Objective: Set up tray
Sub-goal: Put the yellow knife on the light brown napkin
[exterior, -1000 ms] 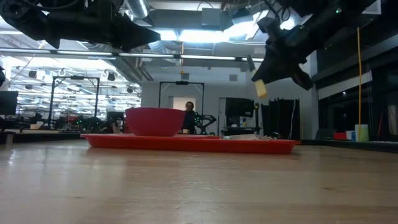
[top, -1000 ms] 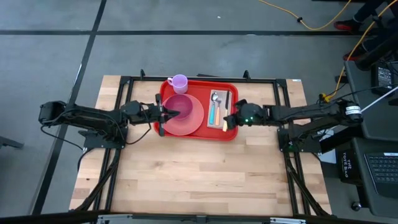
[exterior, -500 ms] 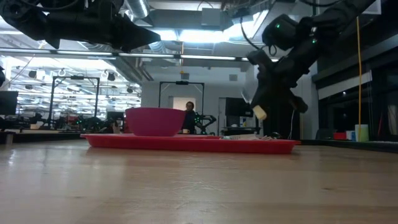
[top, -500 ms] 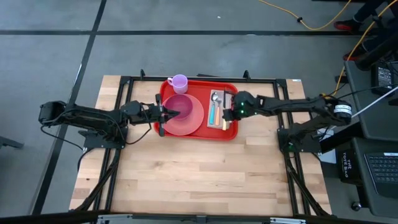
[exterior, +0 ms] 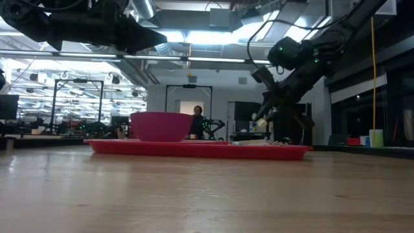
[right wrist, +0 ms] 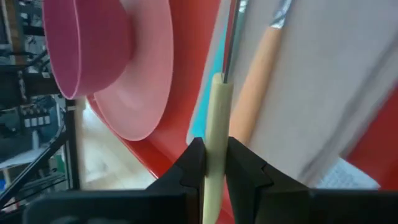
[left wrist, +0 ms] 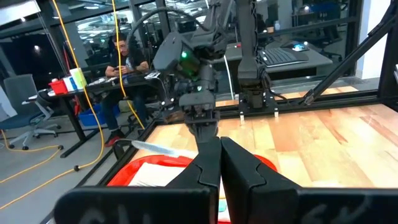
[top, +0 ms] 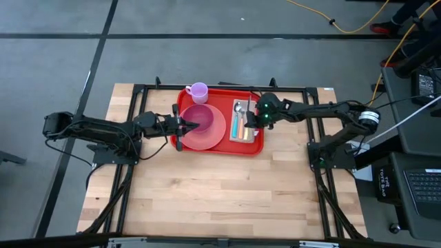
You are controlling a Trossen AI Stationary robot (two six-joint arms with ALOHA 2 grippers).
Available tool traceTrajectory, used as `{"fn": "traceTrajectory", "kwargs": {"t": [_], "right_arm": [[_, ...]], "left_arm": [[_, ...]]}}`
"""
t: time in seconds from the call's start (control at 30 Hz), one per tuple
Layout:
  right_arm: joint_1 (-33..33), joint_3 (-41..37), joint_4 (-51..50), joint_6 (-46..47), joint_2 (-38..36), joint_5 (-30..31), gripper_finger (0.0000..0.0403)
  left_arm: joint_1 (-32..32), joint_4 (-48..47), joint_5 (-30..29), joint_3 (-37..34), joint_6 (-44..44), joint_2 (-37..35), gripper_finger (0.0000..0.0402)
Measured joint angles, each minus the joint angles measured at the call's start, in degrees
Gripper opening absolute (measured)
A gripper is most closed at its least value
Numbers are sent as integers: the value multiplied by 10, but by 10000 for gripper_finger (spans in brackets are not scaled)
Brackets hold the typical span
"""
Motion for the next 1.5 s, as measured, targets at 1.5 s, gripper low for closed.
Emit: {"fn": "traceTrajectory", "kwargs": {"t": [1.5], "right_arm": [[-58, 5, 44, -13, 123, -53, 73]], "left_arm": [[0, -19, 0, 0, 0, 0, 7]]}}
